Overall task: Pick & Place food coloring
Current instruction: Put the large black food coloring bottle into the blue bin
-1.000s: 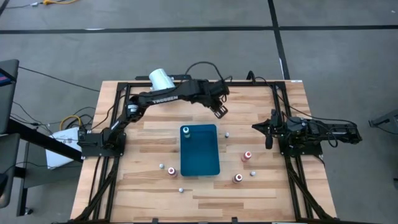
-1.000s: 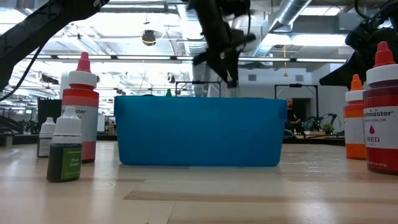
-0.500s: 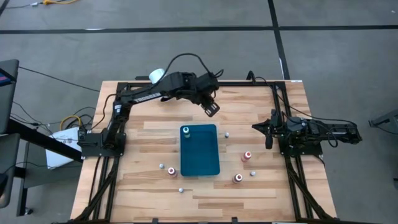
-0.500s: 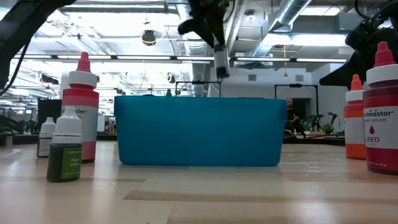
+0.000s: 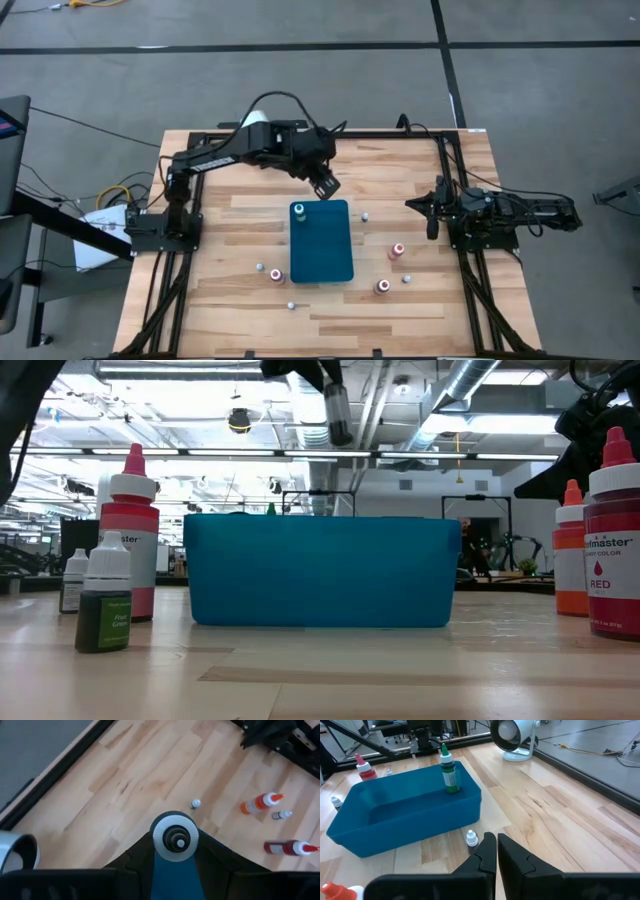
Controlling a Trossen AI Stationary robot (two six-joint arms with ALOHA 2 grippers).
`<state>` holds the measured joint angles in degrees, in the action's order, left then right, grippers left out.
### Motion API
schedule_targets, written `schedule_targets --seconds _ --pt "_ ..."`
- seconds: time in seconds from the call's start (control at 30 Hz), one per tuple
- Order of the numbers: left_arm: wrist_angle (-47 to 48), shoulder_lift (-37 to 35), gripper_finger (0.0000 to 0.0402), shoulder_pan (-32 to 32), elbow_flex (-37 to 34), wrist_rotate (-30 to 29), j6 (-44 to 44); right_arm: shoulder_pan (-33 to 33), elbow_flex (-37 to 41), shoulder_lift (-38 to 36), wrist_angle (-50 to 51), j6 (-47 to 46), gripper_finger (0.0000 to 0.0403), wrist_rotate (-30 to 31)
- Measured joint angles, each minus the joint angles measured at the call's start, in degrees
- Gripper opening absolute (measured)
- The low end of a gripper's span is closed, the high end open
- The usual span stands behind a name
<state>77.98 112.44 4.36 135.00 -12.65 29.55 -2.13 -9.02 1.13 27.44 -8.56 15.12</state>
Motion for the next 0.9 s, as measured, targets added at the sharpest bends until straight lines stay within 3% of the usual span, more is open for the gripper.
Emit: schedule_targets --seconds 0.27,0.67,0.9 --pt "4.4 -1.2 0.0113 -4.6 0.0 -1.3 5.4 0.0 0.0 0.0 0.0 0.0 0.0007 0.0" --pt "10.9 -2.0 0.0112 -13.4 0.0 -11.1 17.0 0.0 0.0 0.0 0.0 0.0 0.0007 0.0" --pt "12.1 -2.0 0.0111 -17.2 0.0 -13.7 23.2 0.0 0.0 0.0 0.0 0.0 0.0007 0.0"
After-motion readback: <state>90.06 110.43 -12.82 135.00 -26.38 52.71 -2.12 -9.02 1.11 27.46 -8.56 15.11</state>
